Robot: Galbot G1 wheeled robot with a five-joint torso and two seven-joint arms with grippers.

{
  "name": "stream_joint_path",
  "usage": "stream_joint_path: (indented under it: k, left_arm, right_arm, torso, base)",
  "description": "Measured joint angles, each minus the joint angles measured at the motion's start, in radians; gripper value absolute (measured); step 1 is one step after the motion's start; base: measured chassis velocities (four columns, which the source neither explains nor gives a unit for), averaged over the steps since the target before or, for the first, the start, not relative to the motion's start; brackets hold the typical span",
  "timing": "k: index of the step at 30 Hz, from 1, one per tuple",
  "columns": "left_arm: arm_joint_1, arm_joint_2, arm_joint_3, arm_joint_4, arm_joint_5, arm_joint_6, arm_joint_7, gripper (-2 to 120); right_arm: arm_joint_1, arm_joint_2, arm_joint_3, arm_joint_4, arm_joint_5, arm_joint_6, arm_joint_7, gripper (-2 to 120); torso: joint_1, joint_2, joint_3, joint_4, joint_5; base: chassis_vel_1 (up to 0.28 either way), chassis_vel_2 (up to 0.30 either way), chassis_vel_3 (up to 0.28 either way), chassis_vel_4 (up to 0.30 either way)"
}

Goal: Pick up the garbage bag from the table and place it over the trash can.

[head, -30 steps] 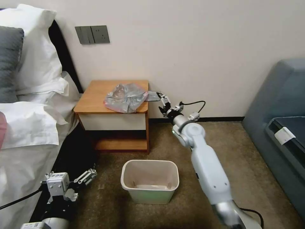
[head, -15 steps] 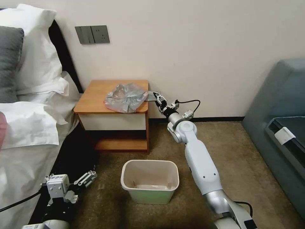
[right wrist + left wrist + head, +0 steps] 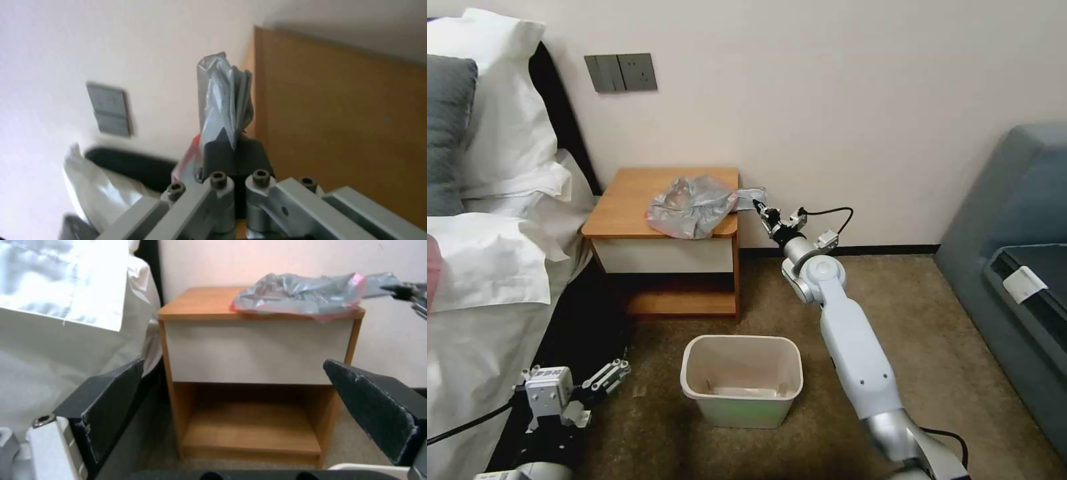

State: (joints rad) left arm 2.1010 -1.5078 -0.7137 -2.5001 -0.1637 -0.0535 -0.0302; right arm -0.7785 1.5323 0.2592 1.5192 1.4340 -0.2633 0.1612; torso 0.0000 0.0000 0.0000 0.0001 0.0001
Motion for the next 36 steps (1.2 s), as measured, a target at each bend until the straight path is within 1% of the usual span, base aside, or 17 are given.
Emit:
stream_joint_path:
  k: [1, 5, 7, 9, 10, 15, 17, 20, 21, 26, 28, 29, 30, 32, 33, 34, 36]
  left_arm:
    - [-0.002, 0.0, 0.002, 0.0, 0.0, -0.001, 0.0, 100]
    - [-0.003, 0.002, 0.003, 0.0, 0.0, -0.001, 0.0, 100]
    - [-0.009, 0.012, 0.004, 0.0, -0.004, -0.002, 0.0, 100]
    - [-0.011, 0.014, 0.004, 0.0, -0.005, -0.002, 0.0, 100]
    - [-0.014, 0.02, 0.003, 0.0, -0.008, -0.002, 0.0, 100]
    - [-0.022, 0.028, -0.001, 0.0, -0.008, -0.002, 0.003, 100]
    - [-0.03, 0.033, -0.001, 0.0, -0.008, -0.003, 0.005, 100]
    - [-0.034, 0.033, 0.0, 0.0, -0.009, -0.006, 0.005, 100]
    - [-0.044, 0.035, 0.001, 0.0, -0.014, -0.012, 0.003, 100]
    - [-0.055, 0.039, 0.001, 0.0, -0.022, -0.013, -0.001, 100]
    - [-0.059, 0.041, 0.001, 0.0, -0.024, -0.013, -0.002, 100]
    - [-0.06, 0.042, 0.002, 0.0, -0.025, -0.014, -0.003, 100]
    - [-0.06, 0.042, 0.002, 0.0, -0.025, -0.014, -0.003, 100]
    - [-0.061, 0.042, 0.002, 0.0, -0.025, -0.014, -0.003, 100]
    - [-0.062, 0.042, 0.003, 0.0, -0.025, -0.014, -0.004, 100]
    - [-0.062, 0.042, 0.003, 0.0, -0.025, -0.014, -0.004, 100]
    - [-0.064, 0.039, 0.007, 0.0, -0.025, -0.014, -0.004, 100]
  right_arm:
    - [-0.057, -0.026, -0.024, 0.082, -0.003, 0.013, 0.049, 0]
    - [-0.121, -0.059, -0.052, 0.173, -0.007, 0.026, 0.101, 0]
    - [-0.286, -0.144, -0.094, 0.423, -0.02, 0.04, 0.216, 0]
    - [-0.312, -0.154, -0.098, 0.454, -0.021, 0.04, 0.23, 0]
    - [-0.379, -0.181, -0.109, 0.52, -0.033, 0.041, 0.263, 0]
    - [-0.476, -0.228, -0.129, 0.589, -0.062, 0.042, 0.299, 0]
    - [-0.554, -0.285, -0.139, 0.629, -0.109, 0.029, 0.319, 0]
    - [-0.577, -0.307, -0.141, 0.643, -0.126, 0.026, 0.329, 0]
    - [-0.626, -0.353, -0.144, 0.688, -0.139, 0.014, 0.359, 0]
    - [-0.66, -0.373, -0.155, 0.737, -0.136, -0.017, 0.418, 0]
    - [-0.661, -0.366, -0.165, 0.76, -0.118, -0.055, 0.507, 2]
    - [-0.656, -0.36, -0.17, 0.772, -0.103, -0.065, 0.561, 7]
    - [-0.656, -0.36, -0.17, 0.772, -0.103, -0.065, 0.561, 7]
    - [-0.649, -0.354, -0.174, 0.787, -0.086, -0.068, 0.625, 12]
    - [-0.642, -0.353, -0.174, 0.817, -0.055, -0.071, 0.708, 20]
    - [-0.642, -0.353, -0.174, 0.817, -0.055, -0.071, 0.708, 20]
    - [-0.64, -0.365, -0.17, 0.851, -0.01, -0.08, 0.782, 28]
  torso:
    - [0.0, 0.0, 0.0, -0.0001, 0.0]
    - [0.0, 0.0, 0.0, -0.0002, 0.0]
    - [0.0, 0.0, 0.0, -0.0004, -0.0002]
    - [0.0, 0.0, 0.0, -0.0001, -0.0001]
    - [0.0, 0.0, 0.0, -0.0003, -0.0001]
    - [0.0, 0.0, 0.0, -0.0003, 0.0]
    - [0.0, 0.0, 0.0, -0.0003, 0.0]
    - [0.0, 0.0, 0.0, -0.0002, 0.0001]
    - [0.0, 0.0, 0.0, -0.0002, 0.0]
    - [0.0, 0.0, 0.0, -0.0002, 0.0]
    - [0.0, 0.0, 0.0, -0.0002, -0.0001]
    - [0.0, 0.0, 0.0, -0.0002, -0.0001]
    - [0.0, 0.0, 0.0, -0.0002, -0.0001]
    - [0.0, 0.0, 0.0, -0.0001, 0.0]
    - [0.0, 0.0, 0.0, -0.0001, -0.0001]
    - [0.0, 0.0, 0.0, -0.0001, -0.0001]
    - [0.0, 0.0, 0.0, 0.0, -0.0001]
  base:
    - [0.0, 0.0, 0.0, 0.0]
    - [0.0, 0.0, 0.0, 0.0]
    - [0.0, 0.0, 0.0, 0.0]
    - [0.0, 0.0, 0.0, 0.0]
    - [0.0, 0.0, 0.0, 0.0]
    - [0.0, 0.0, 0.0, 0.0]
    - [0.0, 0.0, 0.0, 0.0]
    - [0.0, 0.0, 0.0, 0.0]
    - [0.0, 0.0, 0.0, 0.0]
    - [0.0, 0.0, 0.0, 0.0]
    - [0.0, 0.0, 0.0, 0.0]
    - [0.0, 0.0, 0.0, 0.0]
    - [0.0, 0.0, 0.0, 0.0]
    - [0.0, 0.0, 0.0, 0.0]
    - [0.0, 0.0, 0.0, 0.0]
    - [0.0, 0.0, 0.0, 0.0]
    - [0.0, 0.0, 0.0, 0.0]
